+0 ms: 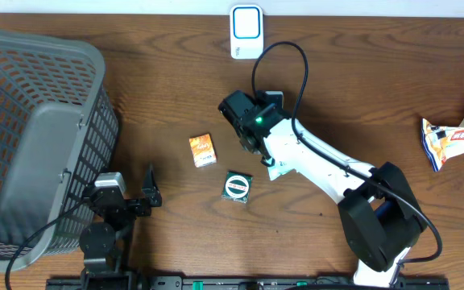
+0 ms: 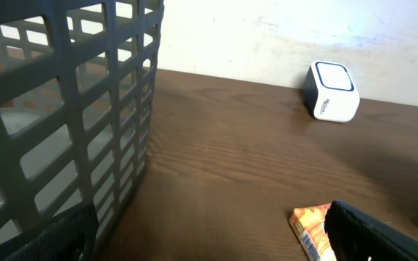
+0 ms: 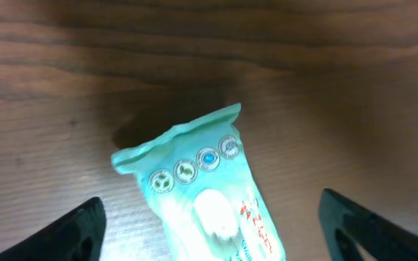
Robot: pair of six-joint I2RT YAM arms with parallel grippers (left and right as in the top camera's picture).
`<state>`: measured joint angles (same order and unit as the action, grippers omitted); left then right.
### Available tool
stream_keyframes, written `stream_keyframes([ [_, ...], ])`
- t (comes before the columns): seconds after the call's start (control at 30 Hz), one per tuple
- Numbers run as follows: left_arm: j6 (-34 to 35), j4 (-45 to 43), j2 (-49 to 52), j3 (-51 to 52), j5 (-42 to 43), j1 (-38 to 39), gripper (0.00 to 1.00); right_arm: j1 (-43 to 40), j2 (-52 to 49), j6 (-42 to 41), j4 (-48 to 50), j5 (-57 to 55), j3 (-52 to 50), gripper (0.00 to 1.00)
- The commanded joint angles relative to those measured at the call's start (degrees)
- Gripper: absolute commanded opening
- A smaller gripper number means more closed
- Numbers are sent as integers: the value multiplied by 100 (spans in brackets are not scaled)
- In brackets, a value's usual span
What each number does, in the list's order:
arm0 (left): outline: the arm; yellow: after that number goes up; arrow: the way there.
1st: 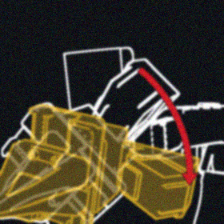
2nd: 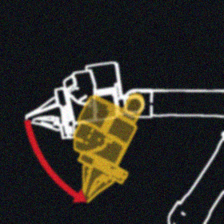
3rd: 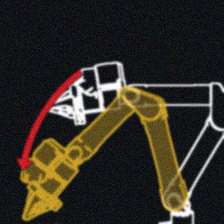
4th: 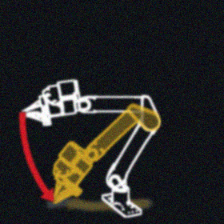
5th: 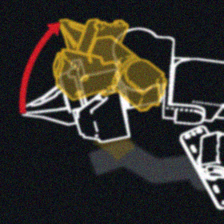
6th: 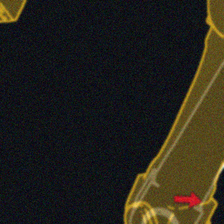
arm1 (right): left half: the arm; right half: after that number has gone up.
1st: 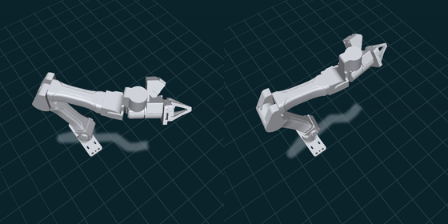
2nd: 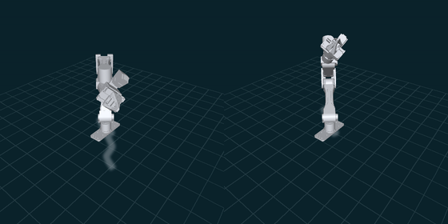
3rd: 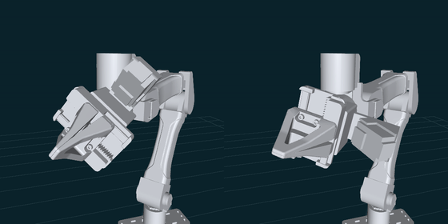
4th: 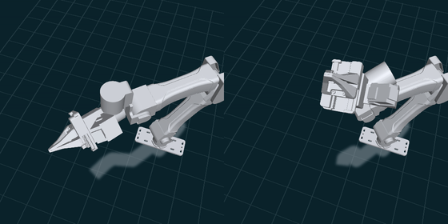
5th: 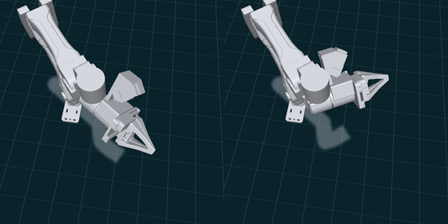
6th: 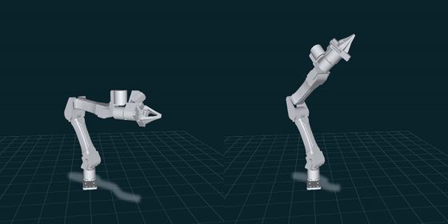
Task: Scan the item barcode
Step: 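Move the right gripper over the mint-green wipes pack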
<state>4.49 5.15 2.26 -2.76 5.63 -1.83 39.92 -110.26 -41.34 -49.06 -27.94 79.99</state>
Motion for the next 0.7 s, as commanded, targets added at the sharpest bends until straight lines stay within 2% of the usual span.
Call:
stream_keyframes([
  [0.0, 50, 127, -4, 120, 28, -9, 98, -17, -74, 378, 291, -199, -378, 84],
  [0.23, 48, 127, -4, 120, 28, -9, 98, -7, -76, 1438, 1051, 487, -1102, 81],
  [0.4, 48, 127, -4, 120, 28, -9, 98, -7, -76, 1718, 1073, 518, -1211, 80],
  [0.67, 50, 127, -4, 120, 31, -9, 98, -7, -378, 2087, 1147, 490, -1266, 67],
])
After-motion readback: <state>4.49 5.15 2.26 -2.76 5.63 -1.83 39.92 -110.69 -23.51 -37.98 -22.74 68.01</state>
